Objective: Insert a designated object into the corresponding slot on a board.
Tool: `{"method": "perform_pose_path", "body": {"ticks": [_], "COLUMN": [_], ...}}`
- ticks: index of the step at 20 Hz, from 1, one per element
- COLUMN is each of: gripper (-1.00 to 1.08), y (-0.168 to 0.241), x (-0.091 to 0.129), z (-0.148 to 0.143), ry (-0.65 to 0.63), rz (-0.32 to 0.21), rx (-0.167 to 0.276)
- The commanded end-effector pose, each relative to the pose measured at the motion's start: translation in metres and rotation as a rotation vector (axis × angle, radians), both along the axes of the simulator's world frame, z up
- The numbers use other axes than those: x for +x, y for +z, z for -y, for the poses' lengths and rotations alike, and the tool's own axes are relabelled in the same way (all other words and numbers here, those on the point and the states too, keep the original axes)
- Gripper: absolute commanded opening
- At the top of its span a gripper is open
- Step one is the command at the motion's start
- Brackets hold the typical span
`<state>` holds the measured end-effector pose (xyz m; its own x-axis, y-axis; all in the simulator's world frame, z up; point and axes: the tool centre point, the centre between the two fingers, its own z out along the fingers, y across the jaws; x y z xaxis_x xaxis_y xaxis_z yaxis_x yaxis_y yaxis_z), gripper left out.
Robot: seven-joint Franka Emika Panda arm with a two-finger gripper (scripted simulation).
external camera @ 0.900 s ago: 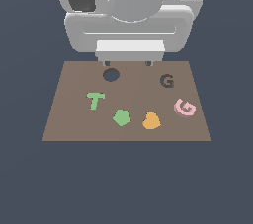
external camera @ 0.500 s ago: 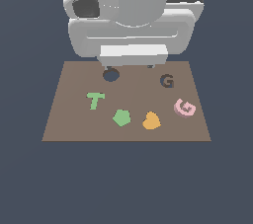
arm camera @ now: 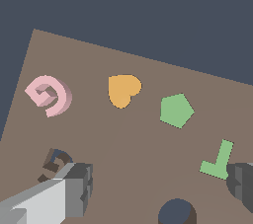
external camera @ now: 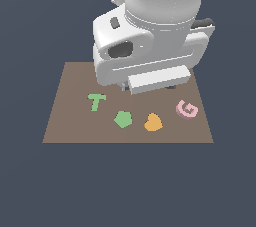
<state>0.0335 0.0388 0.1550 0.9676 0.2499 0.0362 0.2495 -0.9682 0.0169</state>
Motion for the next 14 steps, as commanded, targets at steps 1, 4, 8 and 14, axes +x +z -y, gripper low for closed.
{"method": "perform_pose_path", "body": {"ticks": [1, 4, 8, 14], "gripper": [1.0, 1.0, 1.0, 1.0], "y": [-0.012, -0.03, -0.054, -0.082], "x": [0.008, 0.017, 0.025, 0.027], "z": [-0.015, -0.037, -0.07, -0.109], "ry": [0.082, 0.203, 0.367, 0.561], "rz": [-0.005, -0.011, -0.02, -0.031], "rx": [0.0, 0.0, -0.001, -0.003]}}
